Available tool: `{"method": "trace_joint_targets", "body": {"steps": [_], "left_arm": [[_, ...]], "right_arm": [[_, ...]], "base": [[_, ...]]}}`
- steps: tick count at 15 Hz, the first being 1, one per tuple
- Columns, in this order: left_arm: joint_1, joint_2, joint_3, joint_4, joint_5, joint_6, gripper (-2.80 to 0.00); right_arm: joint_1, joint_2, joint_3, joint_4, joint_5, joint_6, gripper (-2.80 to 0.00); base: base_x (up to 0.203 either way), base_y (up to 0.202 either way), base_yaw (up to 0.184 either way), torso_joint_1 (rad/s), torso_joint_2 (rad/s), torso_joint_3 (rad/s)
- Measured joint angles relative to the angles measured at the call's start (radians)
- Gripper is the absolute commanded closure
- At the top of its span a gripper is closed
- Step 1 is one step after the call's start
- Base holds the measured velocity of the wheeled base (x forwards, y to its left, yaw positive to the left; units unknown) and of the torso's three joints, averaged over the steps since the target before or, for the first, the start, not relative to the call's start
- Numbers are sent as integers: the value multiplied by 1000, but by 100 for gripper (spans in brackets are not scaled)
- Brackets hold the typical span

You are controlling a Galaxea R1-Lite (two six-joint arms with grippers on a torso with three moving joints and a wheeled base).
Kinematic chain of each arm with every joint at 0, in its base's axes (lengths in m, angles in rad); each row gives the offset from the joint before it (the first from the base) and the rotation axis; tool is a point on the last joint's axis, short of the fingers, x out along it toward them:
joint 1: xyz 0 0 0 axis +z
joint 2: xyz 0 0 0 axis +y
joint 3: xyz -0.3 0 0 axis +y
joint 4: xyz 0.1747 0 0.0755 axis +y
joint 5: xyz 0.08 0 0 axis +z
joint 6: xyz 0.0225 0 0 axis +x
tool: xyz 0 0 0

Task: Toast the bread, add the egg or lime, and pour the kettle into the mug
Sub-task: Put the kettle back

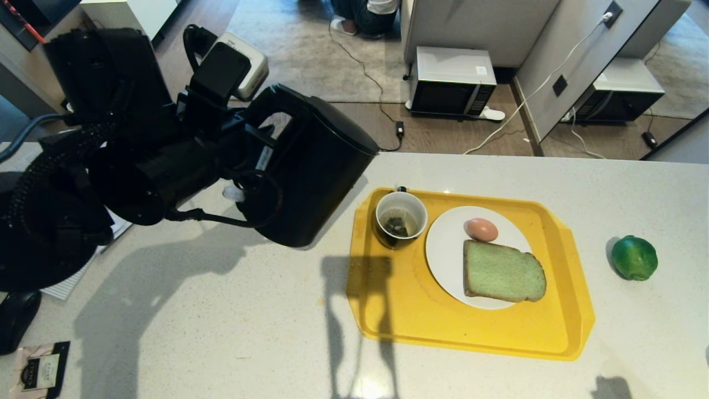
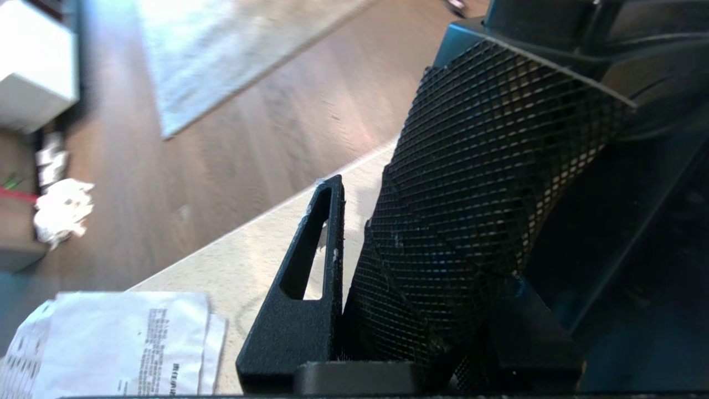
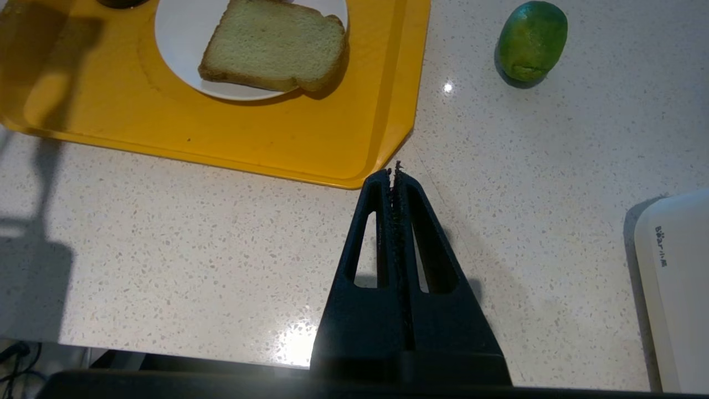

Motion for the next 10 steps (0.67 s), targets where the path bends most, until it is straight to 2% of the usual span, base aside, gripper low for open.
{"method": "trace_joint_targets", "body": {"steps": [5,8,10], "left_arm": [[37,95,38,-232,-2,-1,0],[46,175,44,-413,1,3,0],[50,215,44,-480,0,4,0]], "right_arm": [[0,0,0,0,0,0,0],[0,0,0,0,0,0,0],[0,0,0,0,0,0,0]], "base": [[0,0,0,0,0,0],[0,0,0,0,0,0],[0,0,0,0,0,0]]}}
